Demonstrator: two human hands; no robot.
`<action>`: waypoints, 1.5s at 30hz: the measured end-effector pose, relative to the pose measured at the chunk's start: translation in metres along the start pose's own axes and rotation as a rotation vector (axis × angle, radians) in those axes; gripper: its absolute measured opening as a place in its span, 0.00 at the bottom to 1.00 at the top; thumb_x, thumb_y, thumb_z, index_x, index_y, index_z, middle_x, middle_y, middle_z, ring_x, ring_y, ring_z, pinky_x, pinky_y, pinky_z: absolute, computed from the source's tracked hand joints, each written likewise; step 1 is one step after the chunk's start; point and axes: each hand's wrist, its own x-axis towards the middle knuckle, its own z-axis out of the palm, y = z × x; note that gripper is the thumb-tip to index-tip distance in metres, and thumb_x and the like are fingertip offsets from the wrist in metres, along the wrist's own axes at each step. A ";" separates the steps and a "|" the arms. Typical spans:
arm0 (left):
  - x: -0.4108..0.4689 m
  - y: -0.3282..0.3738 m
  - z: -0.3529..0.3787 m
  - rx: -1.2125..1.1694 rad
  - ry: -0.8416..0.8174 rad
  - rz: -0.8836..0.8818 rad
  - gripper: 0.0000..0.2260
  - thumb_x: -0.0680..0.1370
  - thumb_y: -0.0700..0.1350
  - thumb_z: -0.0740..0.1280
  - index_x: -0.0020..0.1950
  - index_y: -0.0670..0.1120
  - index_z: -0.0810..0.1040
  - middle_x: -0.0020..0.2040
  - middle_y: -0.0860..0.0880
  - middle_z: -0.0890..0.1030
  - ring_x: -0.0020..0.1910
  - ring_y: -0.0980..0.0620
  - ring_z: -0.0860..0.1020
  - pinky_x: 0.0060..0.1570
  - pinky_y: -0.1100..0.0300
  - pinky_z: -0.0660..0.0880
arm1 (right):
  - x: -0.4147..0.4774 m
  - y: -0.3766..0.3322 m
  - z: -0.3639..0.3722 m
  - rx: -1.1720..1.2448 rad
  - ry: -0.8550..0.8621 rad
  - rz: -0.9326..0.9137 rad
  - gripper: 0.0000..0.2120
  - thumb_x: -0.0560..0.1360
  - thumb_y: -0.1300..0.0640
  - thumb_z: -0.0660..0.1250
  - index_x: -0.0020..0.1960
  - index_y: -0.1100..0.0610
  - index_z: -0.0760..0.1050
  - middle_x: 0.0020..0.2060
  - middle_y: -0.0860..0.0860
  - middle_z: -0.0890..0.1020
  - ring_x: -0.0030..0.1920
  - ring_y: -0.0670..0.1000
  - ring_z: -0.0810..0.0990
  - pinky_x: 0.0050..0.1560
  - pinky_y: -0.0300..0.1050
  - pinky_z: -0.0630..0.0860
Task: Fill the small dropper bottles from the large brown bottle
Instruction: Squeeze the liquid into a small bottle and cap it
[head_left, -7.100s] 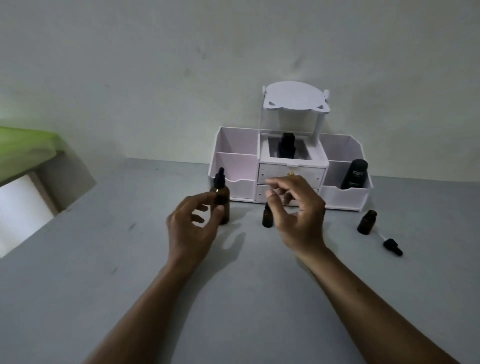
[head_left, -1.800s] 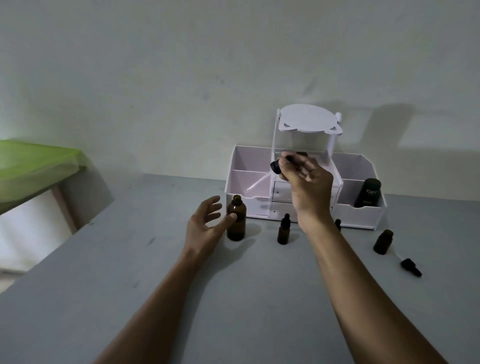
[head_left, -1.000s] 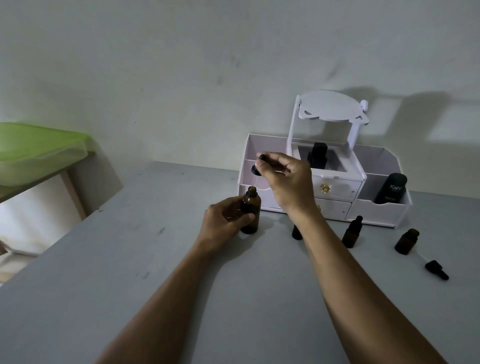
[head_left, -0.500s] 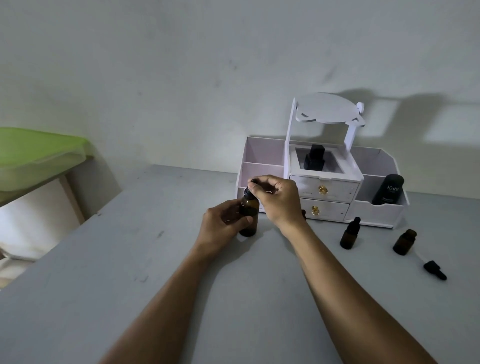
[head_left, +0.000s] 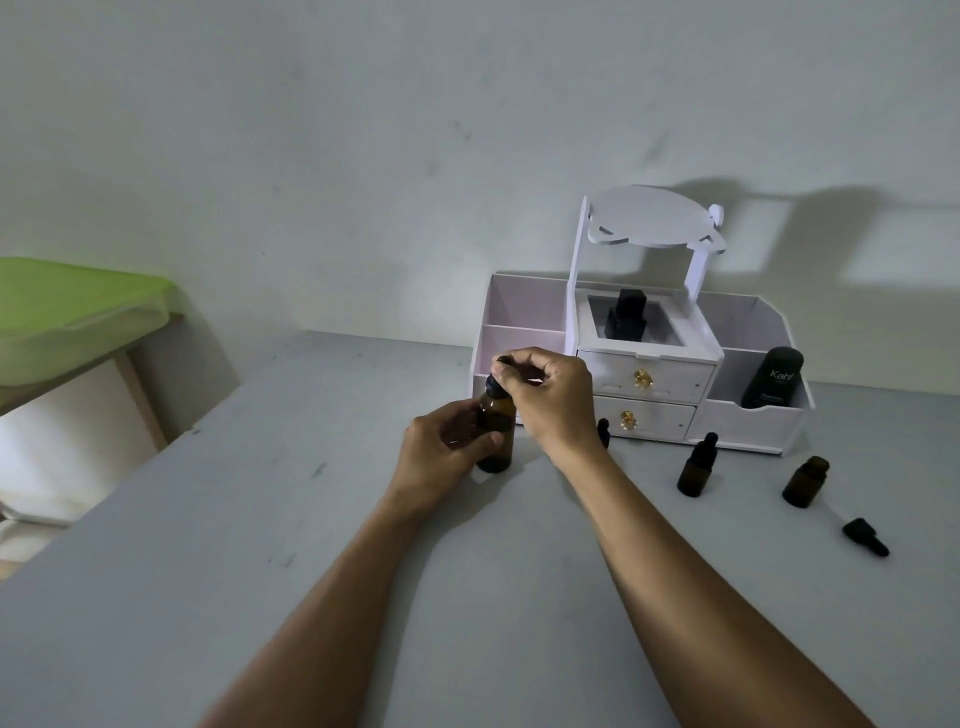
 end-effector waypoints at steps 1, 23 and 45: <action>0.000 0.000 0.000 0.000 -0.002 -0.002 0.20 0.73 0.38 0.77 0.64 0.44 0.82 0.53 0.50 0.87 0.53 0.57 0.85 0.57 0.62 0.79 | 0.000 -0.001 0.000 0.005 -0.005 0.000 0.04 0.73 0.59 0.74 0.47 0.58 0.85 0.40 0.50 0.87 0.42 0.47 0.85 0.49 0.43 0.83; -0.037 0.064 0.043 0.129 0.438 0.385 0.11 0.74 0.40 0.71 0.56 0.45 0.81 0.44 0.52 0.83 0.42 0.57 0.81 0.45 0.67 0.77 | 0.026 -0.093 -0.139 0.382 0.186 -0.198 0.04 0.74 0.62 0.75 0.48 0.60 0.84 0.37 0.49 0.86 0.42 0.49 0.86 0.47 0.41 0.80; -0.029 0.094 0.280 0.062 -0.226 -0.037 0.28 0.74 0.48 0.75 0.72 0.44 0.74 0.62 0.48 0.81 0.56 0.55 0.78 0.58 0.63 0.75 | -0.022 0.039 -0.302 0.176 0.650 0.022 0.07 0.72 0.64 0.76 0.42 0.53 0.83 0.33 0.46 0.86 0.37 0.47 0.86 0.45 0.39 0.81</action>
